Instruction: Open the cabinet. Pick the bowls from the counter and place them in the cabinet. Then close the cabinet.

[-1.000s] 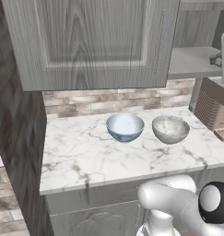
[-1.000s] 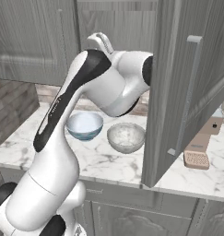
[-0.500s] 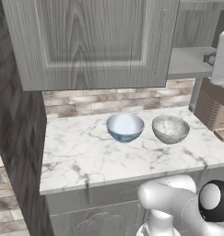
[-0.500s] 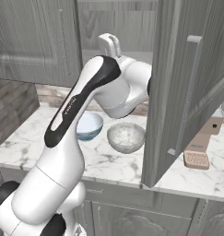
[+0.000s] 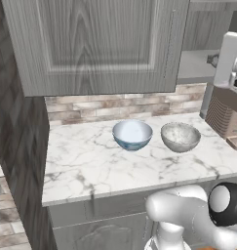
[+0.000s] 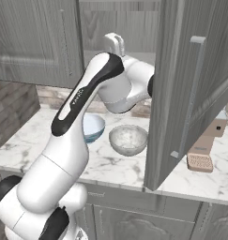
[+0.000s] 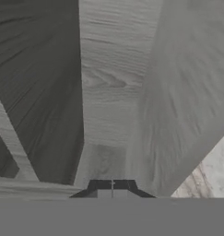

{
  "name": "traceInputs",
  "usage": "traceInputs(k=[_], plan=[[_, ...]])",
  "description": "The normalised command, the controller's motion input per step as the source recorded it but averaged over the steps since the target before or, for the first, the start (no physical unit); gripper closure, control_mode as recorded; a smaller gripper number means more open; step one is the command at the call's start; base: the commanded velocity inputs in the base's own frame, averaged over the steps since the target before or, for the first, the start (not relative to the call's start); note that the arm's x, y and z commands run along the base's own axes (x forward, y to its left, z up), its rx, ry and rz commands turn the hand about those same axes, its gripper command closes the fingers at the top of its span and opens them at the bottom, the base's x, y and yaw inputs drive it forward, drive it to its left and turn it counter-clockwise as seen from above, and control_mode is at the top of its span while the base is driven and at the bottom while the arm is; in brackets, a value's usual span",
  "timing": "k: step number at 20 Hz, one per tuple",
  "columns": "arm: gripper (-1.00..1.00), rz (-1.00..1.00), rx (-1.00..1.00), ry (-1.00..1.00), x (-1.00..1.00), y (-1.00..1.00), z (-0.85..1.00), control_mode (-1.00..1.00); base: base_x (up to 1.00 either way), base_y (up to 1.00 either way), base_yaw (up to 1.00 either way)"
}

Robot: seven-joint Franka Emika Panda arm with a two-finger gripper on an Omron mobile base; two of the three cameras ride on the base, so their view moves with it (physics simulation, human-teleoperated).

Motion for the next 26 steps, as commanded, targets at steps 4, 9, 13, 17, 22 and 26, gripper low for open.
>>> traceInputs(k=[4,9,13,17,22,26], plan=[[1.00,0.02,0.00,0.10,0.33,0.00,0.00,-1.00,0.00,0.00,0.00],[1.00,0.09,0.03,0.18,0.35,0.00,0.00,-1.00,0.00,0.00,0.00],[1.00,0.17,0.10,0.15,0.27,0.00,0.00,-1.00,0.00,0.00,0.00],[1.00,0.17,0.18,0.04,0.16,0.00,-0.02,-1.00,0.00,0.00,0.00],[1.00,0.14,0.22,0.02,0.18,0.00,-0.12,-1.00,0.00,0.00,0.00],[1.00,0.04,0.09,0.01,0.24,0.05,-0.01,-1.00,0.00,0.00,0.00]])
